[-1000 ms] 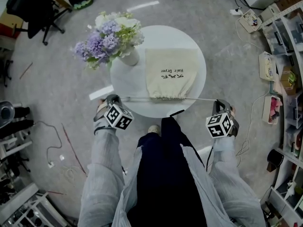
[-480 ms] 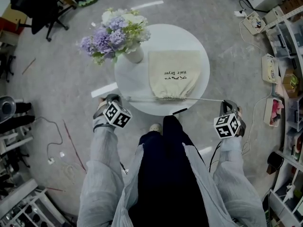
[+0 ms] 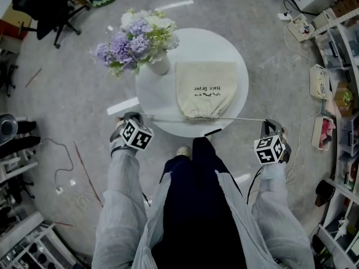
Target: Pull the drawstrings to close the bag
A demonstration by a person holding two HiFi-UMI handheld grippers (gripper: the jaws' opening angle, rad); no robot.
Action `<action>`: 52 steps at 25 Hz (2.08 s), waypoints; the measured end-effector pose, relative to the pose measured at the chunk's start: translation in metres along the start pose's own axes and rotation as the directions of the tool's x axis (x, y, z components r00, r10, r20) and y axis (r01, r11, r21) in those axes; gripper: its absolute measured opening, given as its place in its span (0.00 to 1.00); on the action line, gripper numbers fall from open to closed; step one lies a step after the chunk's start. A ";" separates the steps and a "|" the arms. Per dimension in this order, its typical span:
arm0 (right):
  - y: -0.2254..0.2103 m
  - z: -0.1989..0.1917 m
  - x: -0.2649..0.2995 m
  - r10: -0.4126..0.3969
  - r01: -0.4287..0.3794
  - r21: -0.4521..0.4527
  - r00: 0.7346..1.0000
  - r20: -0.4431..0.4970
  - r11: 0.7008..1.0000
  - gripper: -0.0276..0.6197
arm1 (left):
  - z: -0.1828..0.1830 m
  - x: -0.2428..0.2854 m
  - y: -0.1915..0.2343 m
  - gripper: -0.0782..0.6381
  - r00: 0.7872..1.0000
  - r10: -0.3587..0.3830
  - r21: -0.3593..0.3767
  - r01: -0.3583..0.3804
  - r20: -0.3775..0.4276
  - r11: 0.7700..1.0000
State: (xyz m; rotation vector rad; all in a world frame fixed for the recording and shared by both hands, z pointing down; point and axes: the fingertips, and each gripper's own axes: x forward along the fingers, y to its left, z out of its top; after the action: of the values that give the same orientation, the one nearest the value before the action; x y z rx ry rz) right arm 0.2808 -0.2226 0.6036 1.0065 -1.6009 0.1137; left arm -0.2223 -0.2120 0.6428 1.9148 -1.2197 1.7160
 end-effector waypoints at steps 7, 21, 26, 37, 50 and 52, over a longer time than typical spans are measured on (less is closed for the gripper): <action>-0.011 0.017 -0.015 -0.034 0.027 0.091 0.997 0.069 0.995 0.06 | 0.022 -0.024 0.013 0.14 0.991 -0.045 -0.198 0.069 0.123 0.978; 0.010 0.110 -0.032 0.040 -0.141 0.269 0.936 0.349 0.953 0.06 | 0.106 -0.061 -0.006 0.14 0.884 -0.112 -0.373 0.303 0.454 0.877; 0.037 0.153 -0.038 0.129 -0.301 0.315 0.875 0.466 0.900 0.06 | 0.146 -0.075 -0.027 0.14 0.817 -0.177 -0.365 0.425 0.550 0.828; 0.066 0.191 -0.053 0.270 -0.610 0.440 0.738 0.618 0.660 0.32 | 0.182 -0.088 -0.053 0.30 0.766 -0.203 -0.367 0.500 0.610 0.784; 0.080 0.192 -0.095 0.306 -0.665 0.377 0.676 0.670 0.644 0.67 | 0.170 -0.122 -0.062 0.65 0.683 -0.229 -0.364 0.607 0.694 0.707; 0.084 0.192 -0.105 0.308 -0.666 0.375 0.676 0.670 0.645 0.67 | 0.164 -0.128 -0.062 0.64 0.675 -0.227 -0.367 0.616 0.702 0.697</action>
State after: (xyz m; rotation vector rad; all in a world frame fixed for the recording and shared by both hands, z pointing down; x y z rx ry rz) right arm 0.0748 -0.2232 0.4917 1.0682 -2.4734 0.8524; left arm -0.0577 -0.2404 0.5040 2.1481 -1.1247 0.3576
